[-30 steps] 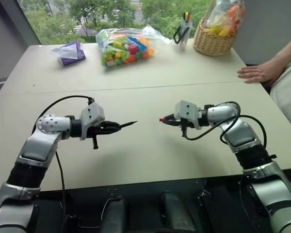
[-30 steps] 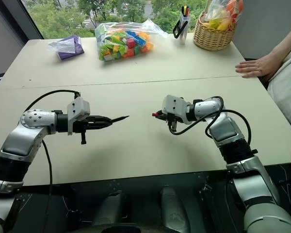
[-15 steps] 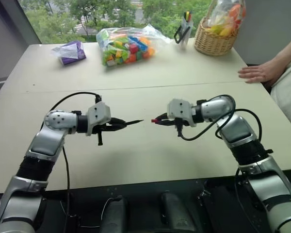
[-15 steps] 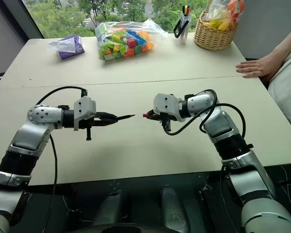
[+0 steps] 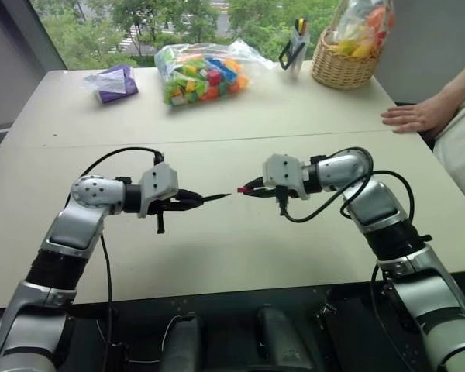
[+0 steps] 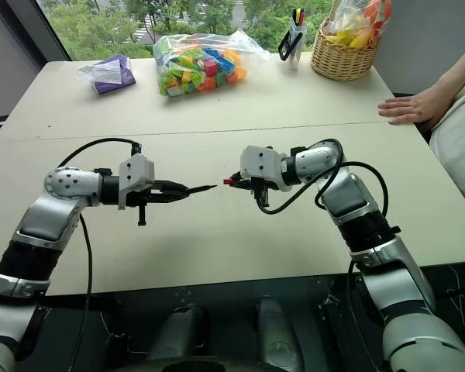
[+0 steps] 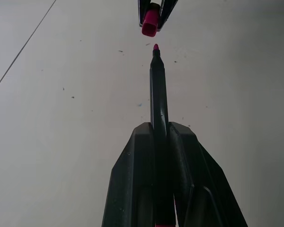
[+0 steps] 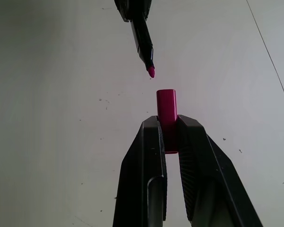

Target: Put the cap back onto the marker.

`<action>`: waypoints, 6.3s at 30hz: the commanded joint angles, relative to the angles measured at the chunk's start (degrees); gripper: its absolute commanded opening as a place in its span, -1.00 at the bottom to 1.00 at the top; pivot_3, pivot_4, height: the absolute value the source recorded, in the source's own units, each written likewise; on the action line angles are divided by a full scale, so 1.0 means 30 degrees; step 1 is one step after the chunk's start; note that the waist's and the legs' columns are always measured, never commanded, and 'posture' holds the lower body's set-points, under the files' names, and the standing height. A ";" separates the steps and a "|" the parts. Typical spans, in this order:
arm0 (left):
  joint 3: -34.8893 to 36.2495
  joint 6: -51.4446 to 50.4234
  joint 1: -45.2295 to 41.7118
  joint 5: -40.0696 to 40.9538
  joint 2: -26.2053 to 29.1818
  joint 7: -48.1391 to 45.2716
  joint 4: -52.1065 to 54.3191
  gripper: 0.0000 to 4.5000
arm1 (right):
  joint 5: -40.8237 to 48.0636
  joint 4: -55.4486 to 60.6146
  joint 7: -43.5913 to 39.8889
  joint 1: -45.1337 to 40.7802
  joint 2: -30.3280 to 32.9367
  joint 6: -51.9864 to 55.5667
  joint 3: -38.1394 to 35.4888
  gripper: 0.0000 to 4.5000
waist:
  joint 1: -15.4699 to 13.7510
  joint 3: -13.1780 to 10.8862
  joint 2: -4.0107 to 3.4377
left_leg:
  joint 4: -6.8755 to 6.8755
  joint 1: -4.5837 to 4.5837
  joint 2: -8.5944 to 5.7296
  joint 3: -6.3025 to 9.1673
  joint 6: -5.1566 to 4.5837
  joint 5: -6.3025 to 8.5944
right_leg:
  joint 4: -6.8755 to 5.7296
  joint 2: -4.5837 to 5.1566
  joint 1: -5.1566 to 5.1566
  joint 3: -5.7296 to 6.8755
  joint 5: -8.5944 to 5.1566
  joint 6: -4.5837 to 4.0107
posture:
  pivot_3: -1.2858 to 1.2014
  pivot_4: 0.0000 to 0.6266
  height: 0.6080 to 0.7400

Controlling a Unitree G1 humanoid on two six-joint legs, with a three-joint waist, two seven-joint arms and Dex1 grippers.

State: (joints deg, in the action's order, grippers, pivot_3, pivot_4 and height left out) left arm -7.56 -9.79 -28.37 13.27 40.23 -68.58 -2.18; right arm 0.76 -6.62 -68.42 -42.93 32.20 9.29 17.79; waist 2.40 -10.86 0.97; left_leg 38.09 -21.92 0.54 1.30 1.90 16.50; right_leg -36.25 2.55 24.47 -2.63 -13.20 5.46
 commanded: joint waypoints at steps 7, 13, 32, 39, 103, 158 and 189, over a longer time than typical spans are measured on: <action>0.0262 -0.0152 -0.0067 0.0367 -0.0135 0.0010 0.0853 -1.00 | -0.0005 0.1103 -0.0148 -0.0232 -0.0069 -0.0070 0.0224 -0.98 | 0.0004 0.0000 0.0000 | 0.0000 -0.0001 0.0000 0.0003 0.0000 0.0000 | 0.0000 -0.0001 0.0001 0.0002 0.0000 0.0000 | 0.03 -0.52 1.00; 0.0223 -0.0374 0.0027 0.0359 -0.0198 0.0074 0.1128 -1.00 | 0.0092 0.1340 -0.0103 -0.0230 -0.0194 0.0085 0.0363 -0.98 | 0.0001 0.0000 0.0000 | 0.0000 -0.0003 0.0000 0.0003 0.0000 0.0000 | -0.0001 0.0000 0.0003 0.0002 0.0000 0.0000 | 0.03 -0.52 1.00; 0.0040 -0.0505 0.0094 0.0110 -0.0352 0.0109 0.1444 -1.00 | -0.0089 0.2274 -0.0132 -0.0161 -0.0526 0.0363 0.0956 -0.98 | -0.0002 0.0000 0.0000 | 0.0002 -0.0006 0.0000 0.0008 0.0000 0.0000 | -0.0001 -0.0001 0.0003 0.0005 0.0001 -0.0001 | 0.03 -0.52 1.00; -0.0208 -0.0172 -0.0001 -0.0252 -0.0431 0.0204 0.1343 -1.00 | -0.0732 0.1893 0.0378 -0.0369 -0.1185 0.0425 0.1460 -0.98 | 0.0003 0.0000 0.0000 | 0.0003 -0.0006 -0.0001 0.0008 0.0000 0.0000 | -0.0003 -0.0002 0.0004 0.0005 0.0000 0.0000 | 0.03 -0.52 1.00; -0.0364 0.0621 -0.1380 -0.1273 -0.1409 -0.0338 0.0776 -1.00 | -0.5400 0.0464 -0.0942 -0.1723 -0.2184 -0.2576 0.3938 -0.98 | 0.0010 0.0001 0.0000 | 0.0015 -0.0010 -0.0007 0.0015 0.0001 -0.0001 | -0.0023 -0.0001 0.0010 0.0012 0.0001 -0.0001 | 0.03 -0.52 1.00; 0.5805 -0.6699 0.4896 -0.0070 -0.1484 0.9339 0.6385 -1.00 | -0.1808 0.4063 0.1308 0.1531 0.0188 0.3204 -0.0701 0.97 | -0.0016 0.0001 0.0002 | 0.0022 -0.0020 -0.0007 0.0081 0.0001 0.0000 | -0.0037 0.0013 0.0012 0.0021 0.0002 -0.0002 | 0.03 -0.52 1.00; 0.9172 -1.3805 0.7633 -0.0118 -0.5706 1.8799 0.7802 -1.00 | 0.1053 0.5884 0.3496 0.2252 0.1330 0.6019 -0.2402 0.97 | -0.0129 0.0011 0.0019 | 0.0024 -0.0010 -0.0015 0.0094 0.0007 -0.0001 | -0.0028 0.0021 0.0000 0.0031 0.0006 -0.0009 | 0.03 -0.52 1.00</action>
State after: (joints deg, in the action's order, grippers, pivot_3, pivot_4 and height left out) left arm 20.54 -52.65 -4.84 13.44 22.39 -12.44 21.37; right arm 3.12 8.34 -58.59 -35.95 35.27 27.25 12.56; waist 2.01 -10.83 1.02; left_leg 38.16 -21.95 0.49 1.58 1.92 16.49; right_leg -36.34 2.61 24.47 -2.53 -13.18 5.43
